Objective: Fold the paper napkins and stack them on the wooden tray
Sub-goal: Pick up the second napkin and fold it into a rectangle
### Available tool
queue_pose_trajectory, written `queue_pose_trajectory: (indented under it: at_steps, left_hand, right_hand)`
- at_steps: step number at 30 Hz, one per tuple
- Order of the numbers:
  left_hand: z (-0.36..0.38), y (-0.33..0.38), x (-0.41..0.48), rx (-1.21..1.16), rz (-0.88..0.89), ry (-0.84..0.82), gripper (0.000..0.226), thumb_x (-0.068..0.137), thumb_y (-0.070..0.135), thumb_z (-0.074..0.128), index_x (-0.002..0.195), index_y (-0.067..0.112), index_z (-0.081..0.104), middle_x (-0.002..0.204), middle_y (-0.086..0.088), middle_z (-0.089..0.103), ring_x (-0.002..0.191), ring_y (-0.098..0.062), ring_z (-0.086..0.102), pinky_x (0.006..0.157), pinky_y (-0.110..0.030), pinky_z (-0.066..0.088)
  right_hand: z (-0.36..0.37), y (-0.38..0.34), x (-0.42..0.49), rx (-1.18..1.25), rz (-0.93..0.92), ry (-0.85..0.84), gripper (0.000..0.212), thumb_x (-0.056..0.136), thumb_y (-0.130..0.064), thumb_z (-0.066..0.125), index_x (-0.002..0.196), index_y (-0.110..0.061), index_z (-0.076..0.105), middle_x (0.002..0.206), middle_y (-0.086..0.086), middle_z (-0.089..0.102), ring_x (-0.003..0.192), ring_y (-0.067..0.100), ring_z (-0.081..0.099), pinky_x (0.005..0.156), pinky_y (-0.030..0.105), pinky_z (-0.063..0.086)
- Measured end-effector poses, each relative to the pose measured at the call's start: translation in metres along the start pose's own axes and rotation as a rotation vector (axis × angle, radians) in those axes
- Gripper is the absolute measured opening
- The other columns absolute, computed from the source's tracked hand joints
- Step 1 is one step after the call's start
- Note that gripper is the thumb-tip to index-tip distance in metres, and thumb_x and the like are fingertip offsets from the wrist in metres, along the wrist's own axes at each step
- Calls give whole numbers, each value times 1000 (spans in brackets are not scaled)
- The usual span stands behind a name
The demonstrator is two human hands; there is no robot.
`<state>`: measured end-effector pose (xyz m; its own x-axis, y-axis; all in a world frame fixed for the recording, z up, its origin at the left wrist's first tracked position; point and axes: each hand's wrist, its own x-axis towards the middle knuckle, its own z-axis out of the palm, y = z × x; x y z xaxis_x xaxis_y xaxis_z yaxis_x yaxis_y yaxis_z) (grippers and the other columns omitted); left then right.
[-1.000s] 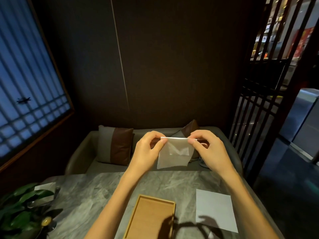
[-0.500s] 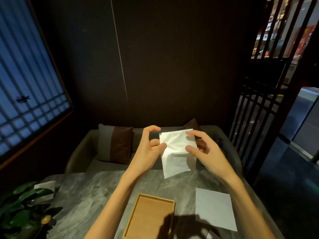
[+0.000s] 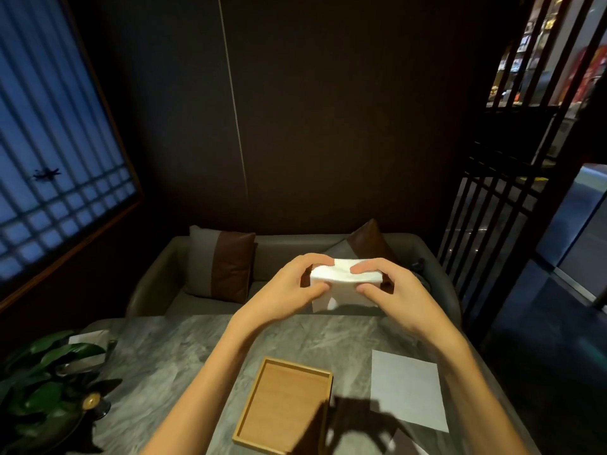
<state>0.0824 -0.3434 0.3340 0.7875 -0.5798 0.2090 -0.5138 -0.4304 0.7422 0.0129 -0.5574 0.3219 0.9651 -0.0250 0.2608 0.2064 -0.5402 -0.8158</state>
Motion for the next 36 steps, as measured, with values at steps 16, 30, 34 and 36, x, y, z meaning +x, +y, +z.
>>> queue_pose_trajectory:
  at_steps: [16,30,34,36]
  left_hand:
    - [24,-4,-10,64,239,482,14,96,0,62,105,10,65,101,-1,64,93,-11,61,77,-26,55]
    - [51,-6,-38,-657,-163,152,37,99,28,62,135,30,51,102,18,74,100,-12,74,80,-26,62]
    - [56,-10,-45,-642,-198,297,39,97,13,65,130,29,53,94,1,78,85,-20,78,72,-26,62]
    - [57,-17,-51,-670,-232,383,48,96,11,66,136,29,47,95,2,79,86,-17,78,71,-24,62]
  right_hand:
    - [12,-10,1,38,266,225,71,82,-80,40,141,-40,38,91,-6,68,81,10,68,71,33,59]
    - [26,-4,6,273,37,102,108,80,-34,80,134,-78,-3,164,-14,20,146,22,36,104,50,51]
    - [38,-2,6,345,8,52,105,84,-28,77,137,-76,1,152,-17,38,125,5,57,86,33,61]
    - [47,1,1,403,15,51,94,89,-17,73,143,-69,16,132,-22,53,103,1,70,71,22,61]
